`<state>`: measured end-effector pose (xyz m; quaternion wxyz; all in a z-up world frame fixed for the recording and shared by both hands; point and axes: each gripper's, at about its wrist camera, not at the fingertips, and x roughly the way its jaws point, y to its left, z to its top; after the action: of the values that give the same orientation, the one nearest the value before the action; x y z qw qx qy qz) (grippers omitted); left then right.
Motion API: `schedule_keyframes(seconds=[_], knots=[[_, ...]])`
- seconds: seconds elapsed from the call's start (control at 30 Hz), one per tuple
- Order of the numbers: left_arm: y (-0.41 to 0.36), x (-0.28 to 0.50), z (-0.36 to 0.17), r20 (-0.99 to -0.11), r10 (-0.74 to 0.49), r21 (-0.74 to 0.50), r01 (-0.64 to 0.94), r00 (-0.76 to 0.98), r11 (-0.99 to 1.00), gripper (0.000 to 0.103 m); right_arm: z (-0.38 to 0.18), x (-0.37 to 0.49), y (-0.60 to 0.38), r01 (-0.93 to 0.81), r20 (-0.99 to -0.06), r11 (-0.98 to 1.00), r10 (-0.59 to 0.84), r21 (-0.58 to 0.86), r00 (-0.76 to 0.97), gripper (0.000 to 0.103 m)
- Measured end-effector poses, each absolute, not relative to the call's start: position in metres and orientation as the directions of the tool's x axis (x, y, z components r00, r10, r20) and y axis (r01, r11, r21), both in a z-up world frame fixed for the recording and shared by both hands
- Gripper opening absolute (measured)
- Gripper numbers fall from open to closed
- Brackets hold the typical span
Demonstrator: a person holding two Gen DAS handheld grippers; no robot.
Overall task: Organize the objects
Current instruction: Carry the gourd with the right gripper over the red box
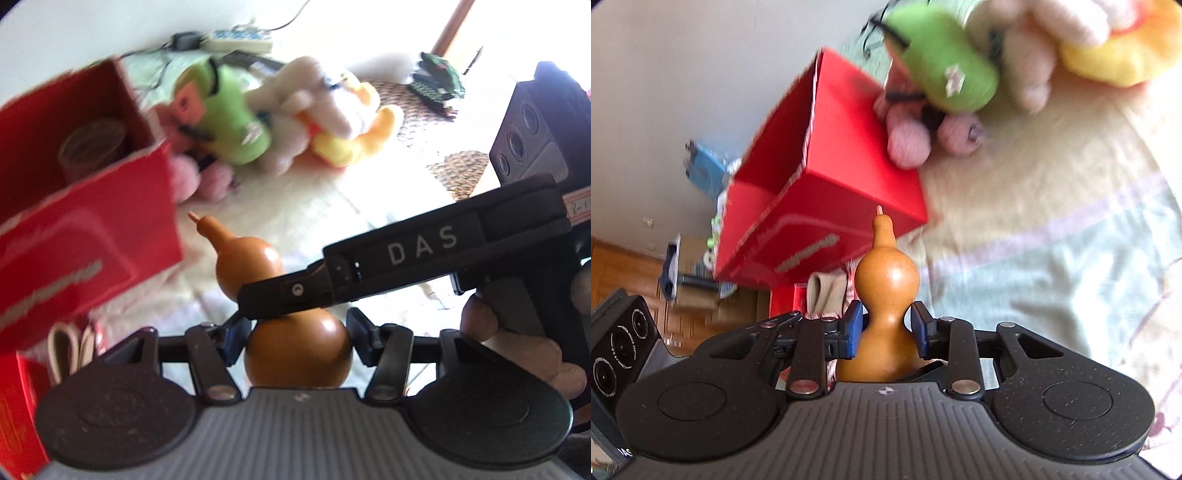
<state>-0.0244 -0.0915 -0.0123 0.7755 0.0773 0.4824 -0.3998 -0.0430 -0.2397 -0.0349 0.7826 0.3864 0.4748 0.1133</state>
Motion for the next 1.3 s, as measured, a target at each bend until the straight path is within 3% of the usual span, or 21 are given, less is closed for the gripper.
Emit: schedule_keyframes(seconds=[0.37,0.73,0.97,1.3], knots=[[-0.092,-0.008,0.054,-0.708,-0.658,-0.247,0.782,0.258,0.572,0.056,0.023,-0.043,-0.241,0.156,-0.587,0.699,0.433,0.698,0.684,0.031],[-0.030,0.057,0.117,-0.624,-0.669,-0.186,0.755,0.404,0.629,0.056,0.087,0.041,-0.196,-0.017,-0.531,0.780,0.442,0.626,0.723,0.031],[0.004,0.105,0.101,-0.676,-0.609,-0.196,0.695,0.416,0.692,0.056,0.075,0.092,-0.155,-0.044,-0.601,0.818,0.456,0.573,0.656,0.031],[0.016,0.151,0.032,-0.781,-0.549,-0.278,0.623,0.296,0.731,0.057,0.025,0.135,-0.124,0.021,-0.741,0.856,0.434,0.516,0.513,0.031]])
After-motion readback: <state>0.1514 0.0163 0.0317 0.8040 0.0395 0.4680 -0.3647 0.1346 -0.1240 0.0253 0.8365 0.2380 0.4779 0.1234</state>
